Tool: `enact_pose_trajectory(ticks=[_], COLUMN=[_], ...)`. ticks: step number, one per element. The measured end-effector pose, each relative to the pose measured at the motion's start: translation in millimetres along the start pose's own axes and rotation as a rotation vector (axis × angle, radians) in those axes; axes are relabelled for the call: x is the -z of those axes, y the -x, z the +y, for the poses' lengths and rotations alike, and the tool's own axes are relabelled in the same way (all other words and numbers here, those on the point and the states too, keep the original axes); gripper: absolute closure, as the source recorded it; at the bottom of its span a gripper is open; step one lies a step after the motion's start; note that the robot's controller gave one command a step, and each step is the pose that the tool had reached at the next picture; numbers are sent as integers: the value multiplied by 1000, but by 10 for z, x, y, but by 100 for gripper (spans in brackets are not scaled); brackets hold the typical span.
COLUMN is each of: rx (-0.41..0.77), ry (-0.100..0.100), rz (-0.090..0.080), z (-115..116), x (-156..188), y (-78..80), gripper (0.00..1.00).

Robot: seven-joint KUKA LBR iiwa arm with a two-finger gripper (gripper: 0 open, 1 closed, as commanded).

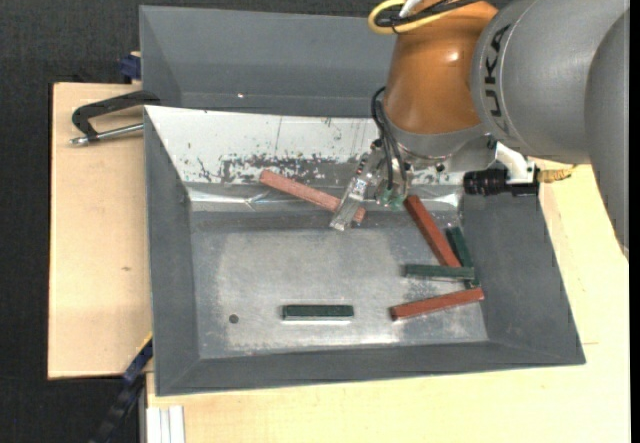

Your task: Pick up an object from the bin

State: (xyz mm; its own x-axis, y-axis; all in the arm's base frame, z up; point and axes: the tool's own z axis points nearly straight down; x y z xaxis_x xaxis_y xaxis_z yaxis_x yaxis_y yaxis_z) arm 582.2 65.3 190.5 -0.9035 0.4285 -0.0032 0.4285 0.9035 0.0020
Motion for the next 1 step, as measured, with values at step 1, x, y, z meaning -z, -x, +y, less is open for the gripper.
enact_pose_trajectory(ticks=[1], rx=[72], ry=[-3], rz=[4], z=[-46], x=[143], y=[25], gripper=[100])
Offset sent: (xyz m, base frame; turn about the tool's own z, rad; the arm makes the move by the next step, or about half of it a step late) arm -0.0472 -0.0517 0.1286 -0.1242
